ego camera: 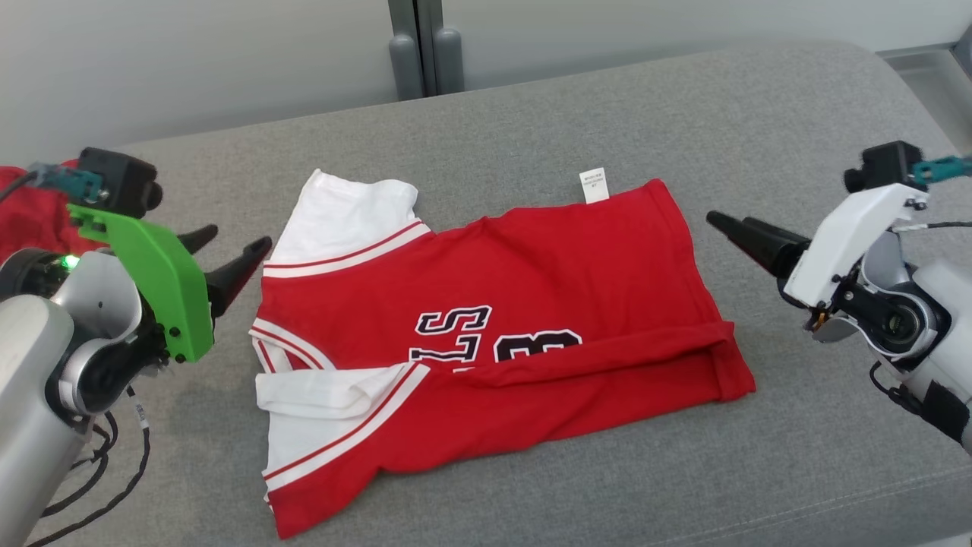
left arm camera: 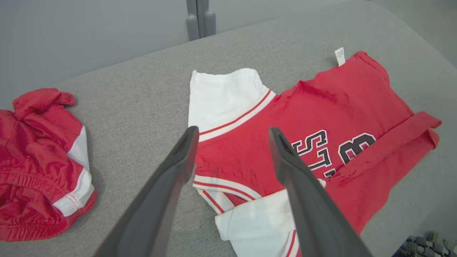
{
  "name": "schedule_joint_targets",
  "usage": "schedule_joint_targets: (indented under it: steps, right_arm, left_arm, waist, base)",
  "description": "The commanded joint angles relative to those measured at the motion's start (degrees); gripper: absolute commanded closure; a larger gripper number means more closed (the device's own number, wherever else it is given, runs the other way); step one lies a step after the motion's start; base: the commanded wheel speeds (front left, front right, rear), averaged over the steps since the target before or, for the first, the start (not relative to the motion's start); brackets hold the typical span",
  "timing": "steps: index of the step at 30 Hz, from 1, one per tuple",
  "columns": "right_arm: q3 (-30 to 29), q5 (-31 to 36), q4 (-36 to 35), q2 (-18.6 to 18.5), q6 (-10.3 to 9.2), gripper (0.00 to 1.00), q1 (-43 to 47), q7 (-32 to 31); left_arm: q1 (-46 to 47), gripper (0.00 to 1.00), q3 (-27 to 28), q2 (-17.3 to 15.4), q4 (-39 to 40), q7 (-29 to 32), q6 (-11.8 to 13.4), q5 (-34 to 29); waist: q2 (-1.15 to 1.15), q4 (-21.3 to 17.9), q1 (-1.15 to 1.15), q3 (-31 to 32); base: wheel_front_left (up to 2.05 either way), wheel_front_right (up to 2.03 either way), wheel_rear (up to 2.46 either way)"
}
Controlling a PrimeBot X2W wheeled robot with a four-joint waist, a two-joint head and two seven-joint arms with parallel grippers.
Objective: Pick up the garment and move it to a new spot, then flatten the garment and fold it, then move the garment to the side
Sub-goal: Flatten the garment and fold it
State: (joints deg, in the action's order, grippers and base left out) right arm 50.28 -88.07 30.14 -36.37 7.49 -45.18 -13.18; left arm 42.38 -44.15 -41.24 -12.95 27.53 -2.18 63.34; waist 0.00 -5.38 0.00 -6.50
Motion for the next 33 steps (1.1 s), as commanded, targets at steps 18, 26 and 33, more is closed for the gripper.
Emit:
schedule_joint_targets:
  steps: [18,26,33]
  right_arm:
    - [-39.5,43.1,-13.6,13.4,0.00,0.00,34.9,28.3]
    - [-40.1,49.7,-10.3,16.1,0.00,0.00,40.4,24.6]
    - [-39.2,50.5,-2.3,19.2,0.00,0.00,36.3,17.1]
  left_arm:
    - [-31.7,0.00,14.2,9.7,10.3,-42.7,19.2,-19.5]
    - [-37.6,0.00,12.9,13.0,7.1,-42.2,18.4,-21.5]
    - [-37.0,0.00,9.0,13.2,1.8,-32.8,16.3,-18.6]
  waist:
    - [0.00,2.0,0.00,2.8]
    - [0.00,2.3,0.00,0.7]
    - [0.00,2.8,0.00,-0.9]
  base:
    - [0.00,0.00,0.00]
    - [0.00,0.00,0.00]
    - [0.00,0.00,0.00]
